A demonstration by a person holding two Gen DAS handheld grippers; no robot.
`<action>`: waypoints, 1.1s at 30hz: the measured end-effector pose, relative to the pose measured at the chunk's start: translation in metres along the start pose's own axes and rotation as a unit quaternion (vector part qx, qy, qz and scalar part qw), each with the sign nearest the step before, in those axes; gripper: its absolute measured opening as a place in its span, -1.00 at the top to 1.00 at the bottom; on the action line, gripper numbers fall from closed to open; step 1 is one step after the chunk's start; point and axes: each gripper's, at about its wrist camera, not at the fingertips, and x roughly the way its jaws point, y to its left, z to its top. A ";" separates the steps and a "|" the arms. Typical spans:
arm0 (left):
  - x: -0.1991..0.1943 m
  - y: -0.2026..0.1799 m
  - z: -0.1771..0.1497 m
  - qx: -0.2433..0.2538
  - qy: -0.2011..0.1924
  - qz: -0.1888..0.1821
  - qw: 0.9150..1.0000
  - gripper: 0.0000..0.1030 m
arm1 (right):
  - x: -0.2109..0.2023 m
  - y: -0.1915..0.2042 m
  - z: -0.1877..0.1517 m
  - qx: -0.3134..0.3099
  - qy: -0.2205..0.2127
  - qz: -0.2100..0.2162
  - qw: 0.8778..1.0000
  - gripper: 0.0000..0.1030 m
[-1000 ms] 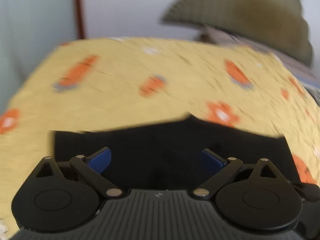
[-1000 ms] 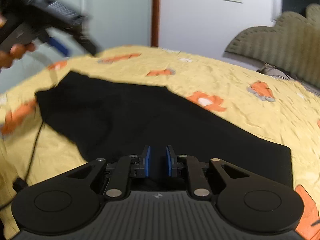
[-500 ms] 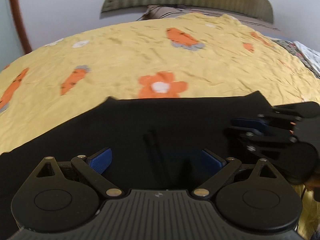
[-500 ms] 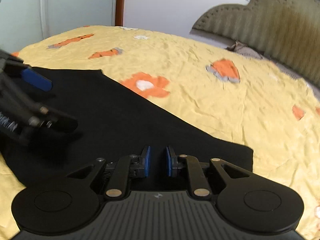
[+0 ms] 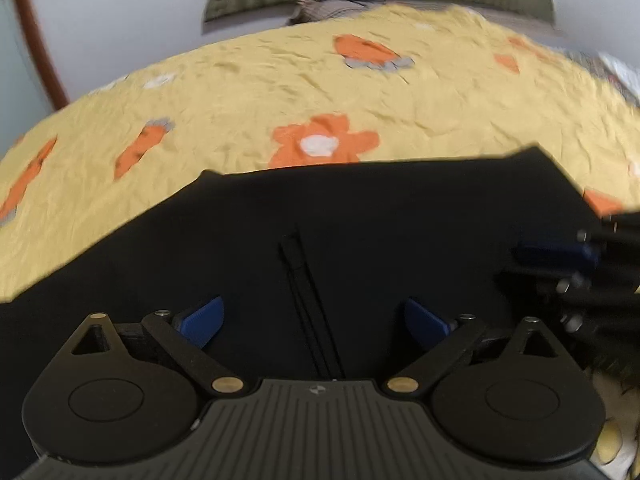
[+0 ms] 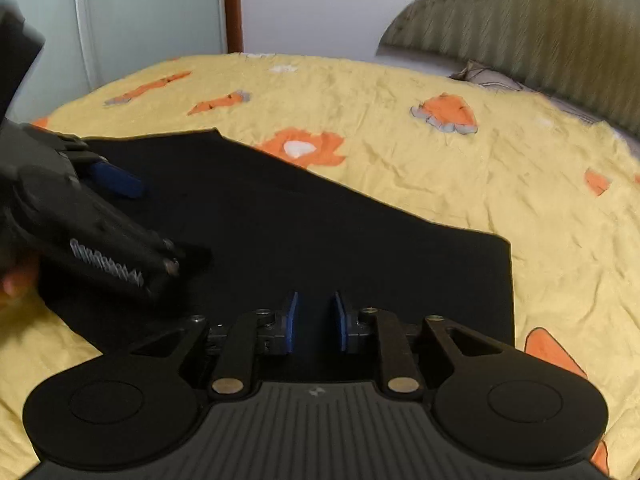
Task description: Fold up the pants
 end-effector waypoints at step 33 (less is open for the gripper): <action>-0.175 0.297 -0.148 -0.380 -0.027 0.016 0.925 -0.90 | 0.025 0.376 -0.002 -0.492 -0.143 0.015 0.859 -0.18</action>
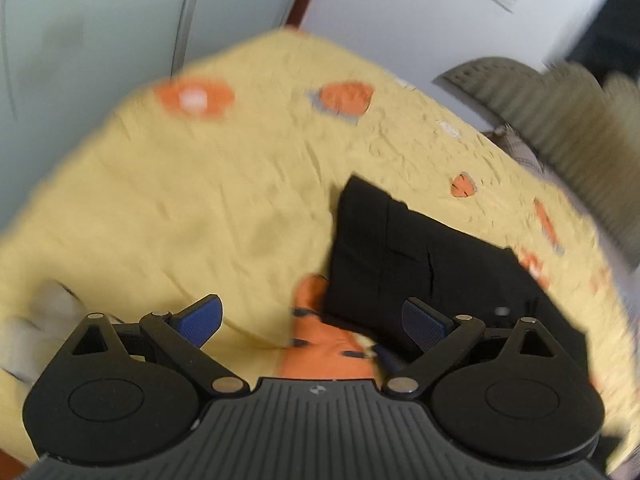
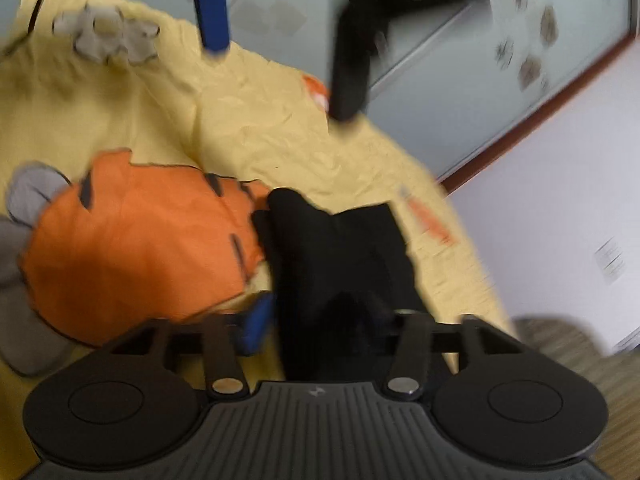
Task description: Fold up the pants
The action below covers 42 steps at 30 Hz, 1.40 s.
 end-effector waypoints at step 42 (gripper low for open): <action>0.132 -0.016 0.041 -0.117 0.056 -0.129 0.983 0.57 | -0.018 -0.159 -0.078 0.495 -0.057 0.125 0.858 0.61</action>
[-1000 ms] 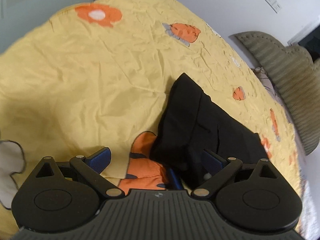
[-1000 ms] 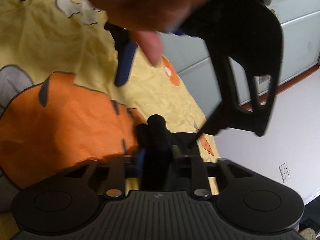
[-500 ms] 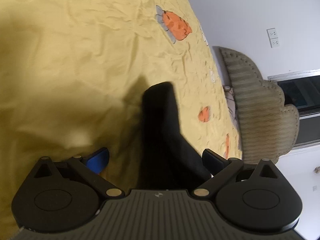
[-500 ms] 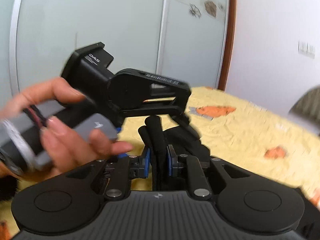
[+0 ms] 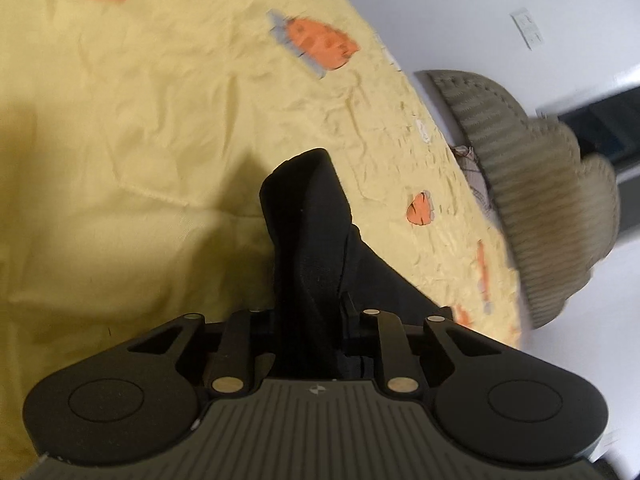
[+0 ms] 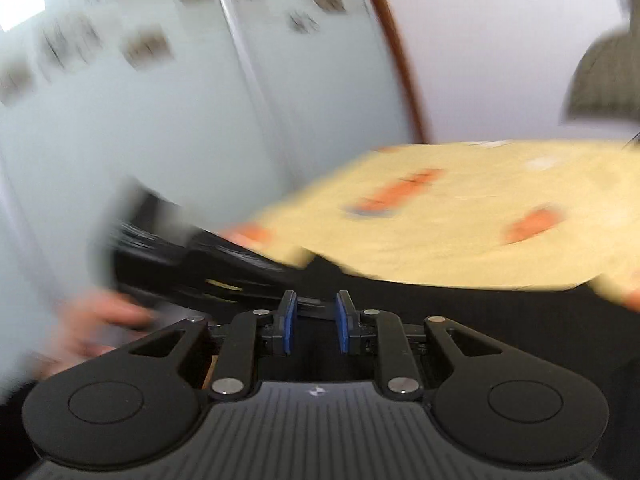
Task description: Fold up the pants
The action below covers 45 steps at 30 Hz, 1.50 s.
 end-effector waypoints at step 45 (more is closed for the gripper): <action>0.075 -0.326 -0.223 0.331 -0.025 0.049 0.942 0.50 | -0.165 -0.196 -0.083 0.299 -0.095 -0.045 0.948 0.61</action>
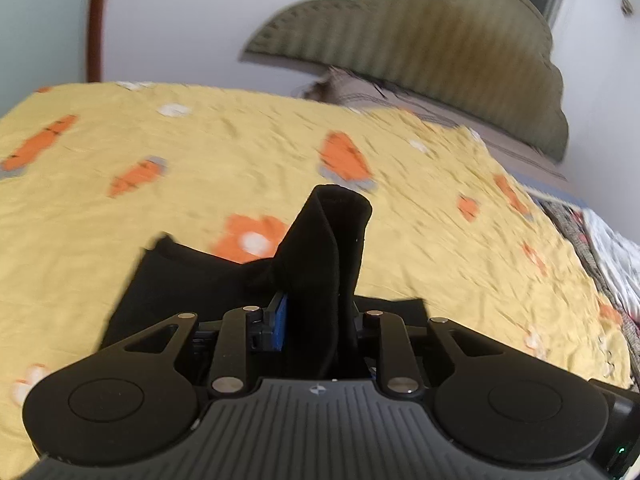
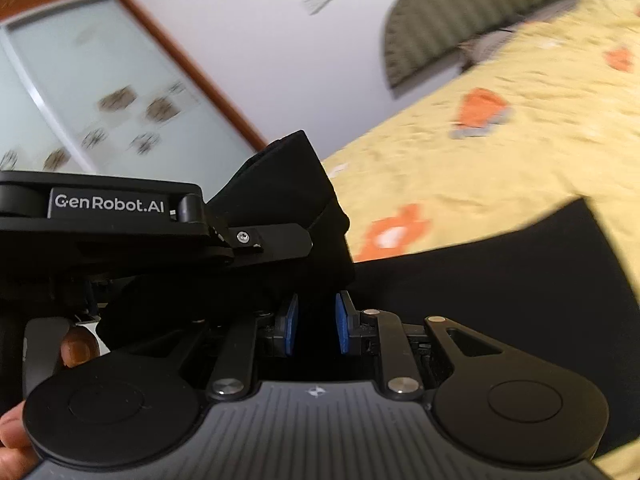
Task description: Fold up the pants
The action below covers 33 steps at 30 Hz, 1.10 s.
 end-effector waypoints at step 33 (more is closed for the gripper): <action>0.071 0.023 0.023 0.065 0.020 0.058 0.996 -0.50 | -0.051 -0.100 0.054 0.012 -0.053 -0.109 0.993 -0.33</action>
